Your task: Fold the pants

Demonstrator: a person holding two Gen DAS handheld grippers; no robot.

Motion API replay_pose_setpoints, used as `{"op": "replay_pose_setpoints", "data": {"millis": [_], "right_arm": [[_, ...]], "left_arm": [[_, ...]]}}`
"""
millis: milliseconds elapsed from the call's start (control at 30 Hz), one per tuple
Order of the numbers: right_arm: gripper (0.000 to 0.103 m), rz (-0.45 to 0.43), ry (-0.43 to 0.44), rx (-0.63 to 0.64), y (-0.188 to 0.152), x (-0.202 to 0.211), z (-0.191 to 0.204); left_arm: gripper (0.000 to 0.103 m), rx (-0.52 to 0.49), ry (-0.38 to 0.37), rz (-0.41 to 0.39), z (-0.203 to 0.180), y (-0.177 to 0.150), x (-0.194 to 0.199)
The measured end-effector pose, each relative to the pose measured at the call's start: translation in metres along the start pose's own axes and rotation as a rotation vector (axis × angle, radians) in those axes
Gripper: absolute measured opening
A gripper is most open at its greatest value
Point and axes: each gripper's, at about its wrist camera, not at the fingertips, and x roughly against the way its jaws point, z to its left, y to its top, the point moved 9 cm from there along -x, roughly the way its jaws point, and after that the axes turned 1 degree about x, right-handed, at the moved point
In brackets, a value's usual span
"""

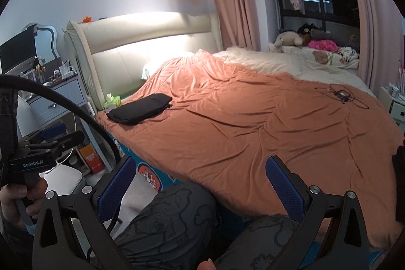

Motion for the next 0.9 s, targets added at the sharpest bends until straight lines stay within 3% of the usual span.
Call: {"op": "replay_pose_setpoints", "data": {"millis": [367, 900], "right_arm": [[0.103, -0.002, -0.035, -0.008, -0.032, 0.02, 0.016], [0.103, -0.015, -0.038, -0.012, -0.04, 0.019, 0.02]], "left_arm": [[0.102, -0.018, -0.053, -0.018, -0.007, -0.018, 0.008], [0.102, 0.002, -0.027, -0.03, 0.001, -0.02, 0.014]]}}
